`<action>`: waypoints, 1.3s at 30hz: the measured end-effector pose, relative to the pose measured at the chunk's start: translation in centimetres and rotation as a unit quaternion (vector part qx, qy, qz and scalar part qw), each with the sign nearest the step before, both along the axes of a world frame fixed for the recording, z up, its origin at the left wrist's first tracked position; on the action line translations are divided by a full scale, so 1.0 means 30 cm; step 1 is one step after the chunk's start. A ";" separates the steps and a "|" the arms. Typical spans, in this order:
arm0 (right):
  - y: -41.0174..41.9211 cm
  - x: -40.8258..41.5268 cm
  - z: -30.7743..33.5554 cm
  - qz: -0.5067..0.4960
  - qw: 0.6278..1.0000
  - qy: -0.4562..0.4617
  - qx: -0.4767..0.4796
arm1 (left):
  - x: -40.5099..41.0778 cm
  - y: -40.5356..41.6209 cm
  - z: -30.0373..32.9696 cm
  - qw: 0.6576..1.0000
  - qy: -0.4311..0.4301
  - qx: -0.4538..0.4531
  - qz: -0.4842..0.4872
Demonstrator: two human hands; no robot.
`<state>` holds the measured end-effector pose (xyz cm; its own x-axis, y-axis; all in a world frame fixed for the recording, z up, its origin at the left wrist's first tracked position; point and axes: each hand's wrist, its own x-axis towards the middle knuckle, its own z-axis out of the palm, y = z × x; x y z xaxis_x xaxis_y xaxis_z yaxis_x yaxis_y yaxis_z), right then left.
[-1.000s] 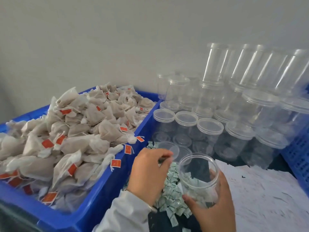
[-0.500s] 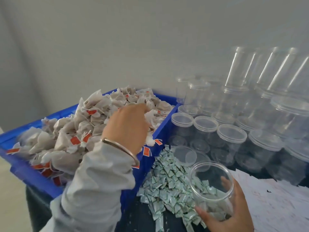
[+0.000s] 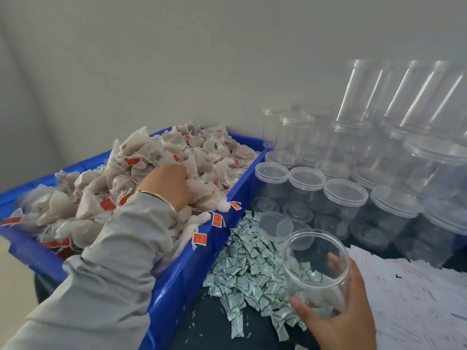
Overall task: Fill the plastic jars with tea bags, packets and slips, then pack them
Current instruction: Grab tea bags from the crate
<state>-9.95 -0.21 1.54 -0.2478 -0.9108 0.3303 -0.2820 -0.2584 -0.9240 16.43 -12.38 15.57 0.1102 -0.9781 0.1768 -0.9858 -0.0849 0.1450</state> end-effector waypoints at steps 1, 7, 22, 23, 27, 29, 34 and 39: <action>-0.002 0.001 0.003 -0.009 1.000 0.009 -0.003 | 0.005 0.007 0.010 1.000 0.010 -0.028 0.003; -0.066 0.043 0.040 0.039 0.999 0.017 -0.012 | -0.038 0.042 0.143 0.974 0.123 -0.173 -0.074; -0.201 0.068 -0.056 -0.020 1.000 0.013 -0.003 | -0.306 -0.066 -0.062 0.818 0.406 0.170 -0.370; -0.204 0.065 -0.061 -0.017 1.000 0.001 -0.002 | -0.292 -0.073 -0.060 0.816 0.418 0.156 -0.369; -0.200 0.066 -0.073 0.017 0.998 -0.062 0.008 | -0.164 -0.138 -0.006 0.901 0.335 -0.052 -0.272; -0.194 0.064 -0.085 0.020 0.998 -0.065 0.010 | -0.082 -0.177 0.005 0.952 0.218 -0.114 -0.181; -0.188 0.072 -0.076 0.020 0.997 -0.074 0.003 | -0.010 -0.210 -0.026 0.997 0.019 -0.048 -0.055; -0.187 0.078 -0.091 0.026 0.994 -0.104 -0.002 | -0.018 -0.197 -0.024 0.998 -0.048 -0.020 -0.044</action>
<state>-7.61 -5.81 -1.18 -0.2641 -0.9229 0.2803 -0.0714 -0.2711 -0.9599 15.89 -18.29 14.86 0.0043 -0.9752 0.2211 -0.9987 0.0071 0.0506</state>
